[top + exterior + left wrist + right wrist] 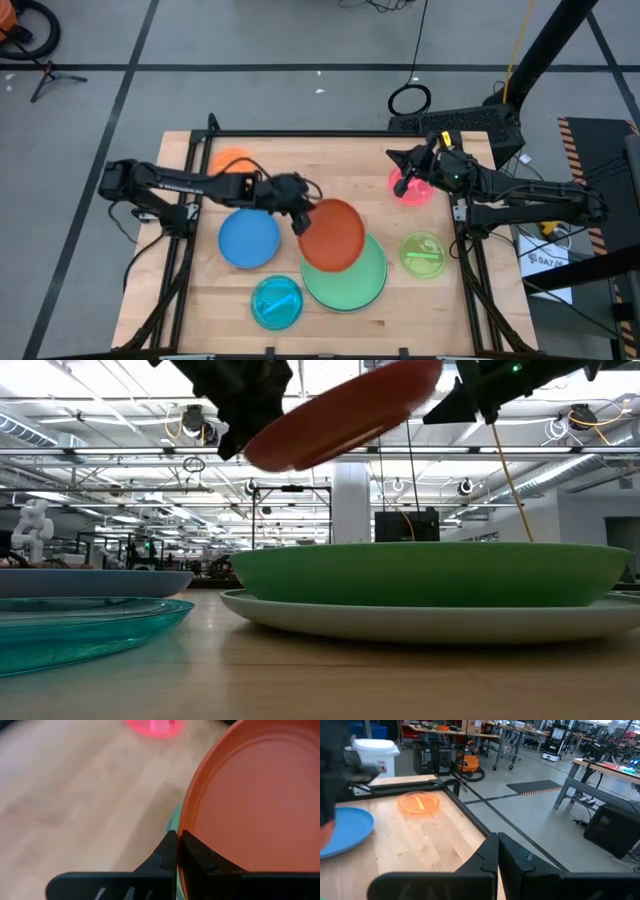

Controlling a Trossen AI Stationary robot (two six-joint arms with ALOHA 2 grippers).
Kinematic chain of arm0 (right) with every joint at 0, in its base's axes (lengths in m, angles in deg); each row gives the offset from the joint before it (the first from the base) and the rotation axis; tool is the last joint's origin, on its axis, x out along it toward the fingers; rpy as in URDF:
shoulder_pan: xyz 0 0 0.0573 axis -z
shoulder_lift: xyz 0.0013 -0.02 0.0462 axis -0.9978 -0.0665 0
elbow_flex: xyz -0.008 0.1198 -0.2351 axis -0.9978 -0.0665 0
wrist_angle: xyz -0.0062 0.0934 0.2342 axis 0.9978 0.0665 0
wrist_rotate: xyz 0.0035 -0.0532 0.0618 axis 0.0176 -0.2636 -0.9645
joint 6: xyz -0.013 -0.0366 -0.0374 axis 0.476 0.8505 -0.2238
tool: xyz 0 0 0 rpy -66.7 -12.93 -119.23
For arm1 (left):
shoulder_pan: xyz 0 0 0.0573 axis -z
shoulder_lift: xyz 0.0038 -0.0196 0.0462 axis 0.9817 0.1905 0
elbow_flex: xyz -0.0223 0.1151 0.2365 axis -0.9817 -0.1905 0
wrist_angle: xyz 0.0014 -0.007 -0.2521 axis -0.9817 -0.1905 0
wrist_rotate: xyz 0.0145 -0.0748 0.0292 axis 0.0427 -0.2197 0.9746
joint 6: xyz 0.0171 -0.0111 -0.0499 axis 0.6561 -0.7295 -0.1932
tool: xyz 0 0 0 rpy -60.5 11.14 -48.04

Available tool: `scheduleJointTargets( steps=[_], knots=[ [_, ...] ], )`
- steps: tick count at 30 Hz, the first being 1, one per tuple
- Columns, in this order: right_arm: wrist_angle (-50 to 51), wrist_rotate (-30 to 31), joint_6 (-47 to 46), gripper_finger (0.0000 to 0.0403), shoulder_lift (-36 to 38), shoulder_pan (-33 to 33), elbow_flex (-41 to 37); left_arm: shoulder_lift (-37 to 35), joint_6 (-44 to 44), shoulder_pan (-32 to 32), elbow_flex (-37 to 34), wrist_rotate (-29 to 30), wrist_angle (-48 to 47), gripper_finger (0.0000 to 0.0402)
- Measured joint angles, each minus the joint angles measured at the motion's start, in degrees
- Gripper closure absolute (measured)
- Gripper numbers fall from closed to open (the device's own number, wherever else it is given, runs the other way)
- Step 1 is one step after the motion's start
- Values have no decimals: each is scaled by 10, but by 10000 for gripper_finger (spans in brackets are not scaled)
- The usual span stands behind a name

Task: Stack plastic plates
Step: Stack the dark orange plate on the green plate

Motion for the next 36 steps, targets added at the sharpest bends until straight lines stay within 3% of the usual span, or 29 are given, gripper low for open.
scheduleJointTargets(
  steps=[6, 15, 36],
  knots=[
    [4, 0, 0, 403, 15, -1, 0, 61, -38, 26, 0, 5, 55, 394],
    [6, 0, 2, 403, 14, -1, 0, 122, -86, 41, 0, 19, 54, 394],
    [4, 0, 13, 403, 14, -1, 0, 136, -125, 53, 0, 38, 46, 358]
  ],
)
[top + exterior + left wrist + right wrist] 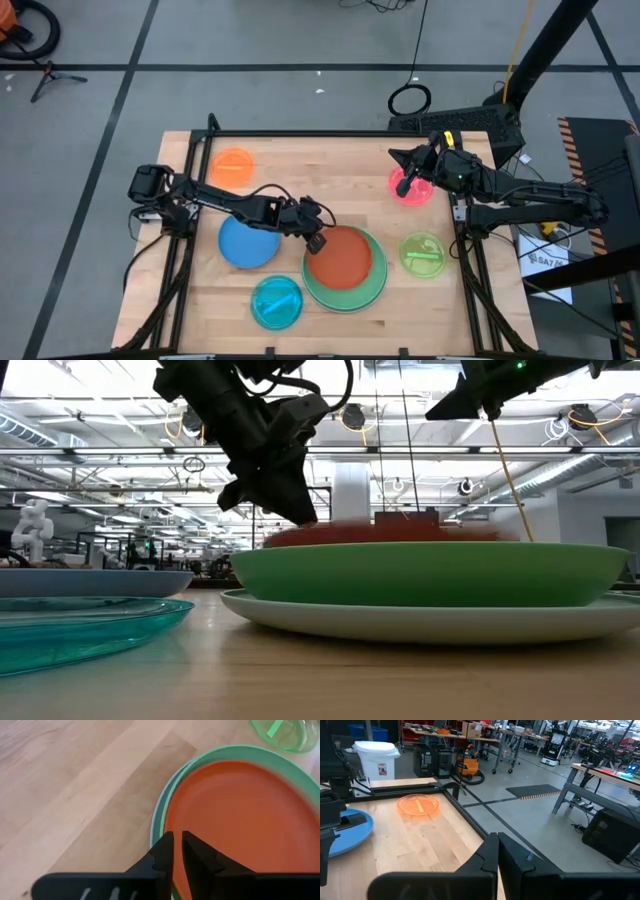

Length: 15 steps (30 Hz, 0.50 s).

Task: Stack plastic plates
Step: Stack the dark orange plate on the green plate, then stack the blue plate on the dark orange plate

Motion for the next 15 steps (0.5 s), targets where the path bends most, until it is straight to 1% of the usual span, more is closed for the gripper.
scheduleJointTargets(
  steps=[5, 10, 12, 15],
  knots=[
    [0, 0, 0, 403, 0, 0, 0, -1, 9, 0, 9, -3, -12, 357],
    [0, 0, 0, 403, 0, 0, 0, -19, 42, -3, 12, -6, -62, 356],
    [0, 0, 0, 403, 0, 0, 0, -17, 64, -3, 27, -9, -119, 356],
    [0, 0, 0, 403, 0, 0, 0, -15, 117, -2, 58, -10, -259, 355]
  ],
)
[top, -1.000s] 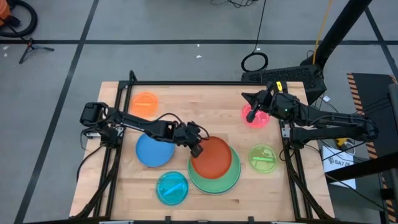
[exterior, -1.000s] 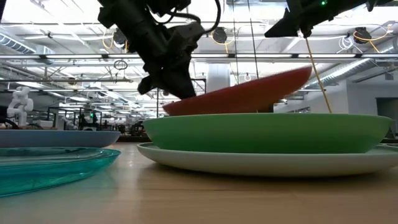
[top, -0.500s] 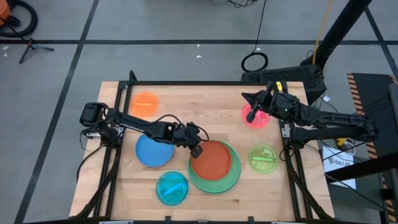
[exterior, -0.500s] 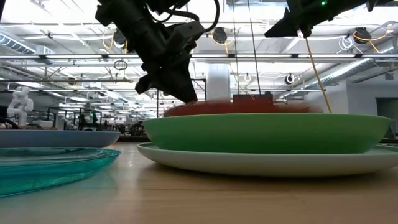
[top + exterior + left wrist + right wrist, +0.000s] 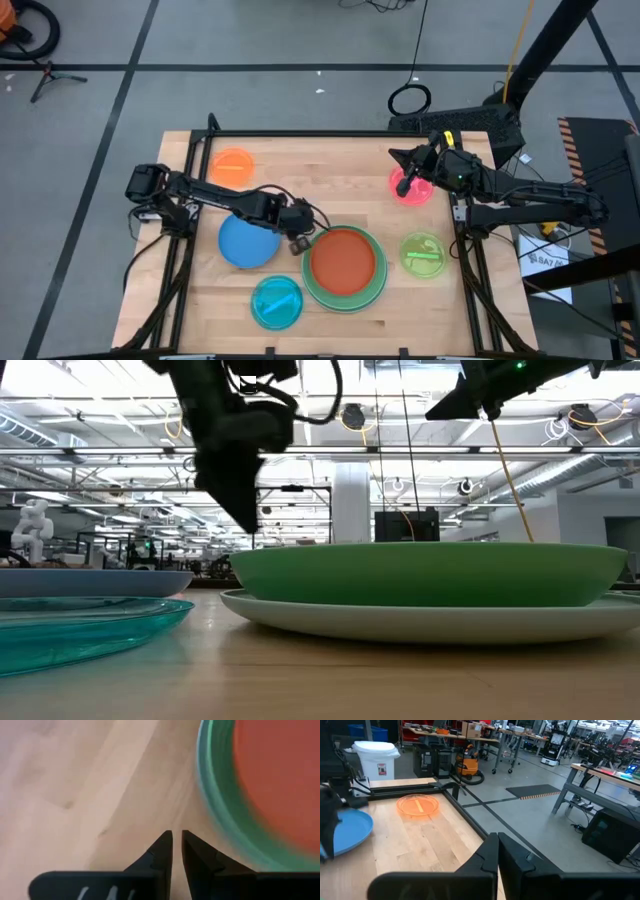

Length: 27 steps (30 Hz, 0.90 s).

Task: Stack plastic plates
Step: Stack the blue plate on the dark orange plate

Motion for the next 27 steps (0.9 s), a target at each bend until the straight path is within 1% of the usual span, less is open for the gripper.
scheduleJointTargets(
  steps=[4, 8, 13, 18, 21, 24, 27],
  knots=[
    [0, 0, 0, 403, 0, 0, 0, -2, 104, 2, 13, 0, -120, 355],
    [0, 0, 0, 403, 0, 0, 0, -2, 185, 4, 15, 0, -178, 355],
    [0, 0, 0, 403, 0, 0, 0, -1, 231, 0, 14, 1, -186, 355],
    [0, 0, 0, 403, 0, 0, 0, -1, 255, -11, 14, 51, -263, 355],
    [0, 0, 0, 403, 0, 0, 0, -1, 281, -28, 14, 56, -283, 355],
    [1, 0, 0, 403, 0, 0, 0, -6, 334, -49, 14, 68, -295, 355],
    [4, 0, 0, 403, 0, 0, 0, -8, 413, -76, 14, 48, -295, 355]
  ],
)
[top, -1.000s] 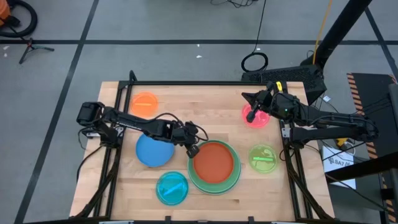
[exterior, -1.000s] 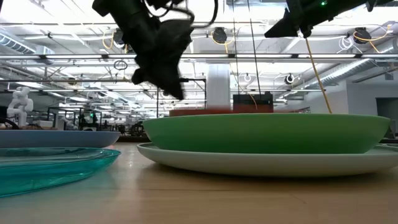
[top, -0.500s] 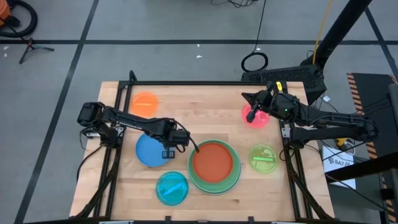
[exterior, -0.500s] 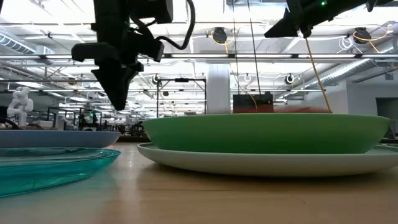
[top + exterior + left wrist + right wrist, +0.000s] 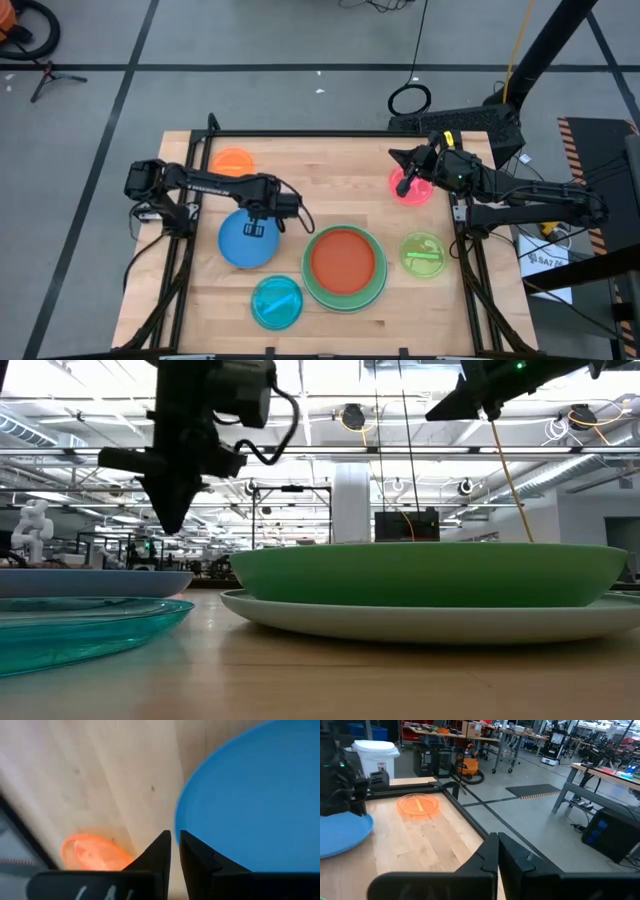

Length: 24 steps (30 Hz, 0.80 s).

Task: Stack plastic plates
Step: Stack the blue plate on the dark orange plate

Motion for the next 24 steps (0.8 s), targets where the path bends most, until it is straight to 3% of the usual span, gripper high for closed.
scheduleJointTargets(
  steps=[4, 9, 16, 24],
  knots=[
    [9, 0, 2, 403, 0, 0, 0, 0, 47, -50, -1, -54, 7, 355],
    [30, 0, 11, 403, 0, 0, 0, -19, 30, -103, -41, -87, 34, 357],
    [40, 0, 11, 403, 0, 0, 0, -57, 8, -103, -126, -128, 70, 395],
    [40, 0, 3, 403, 0, 0, 0, -100, -31, -102, -169, -130, 77, 390]
  ],
)
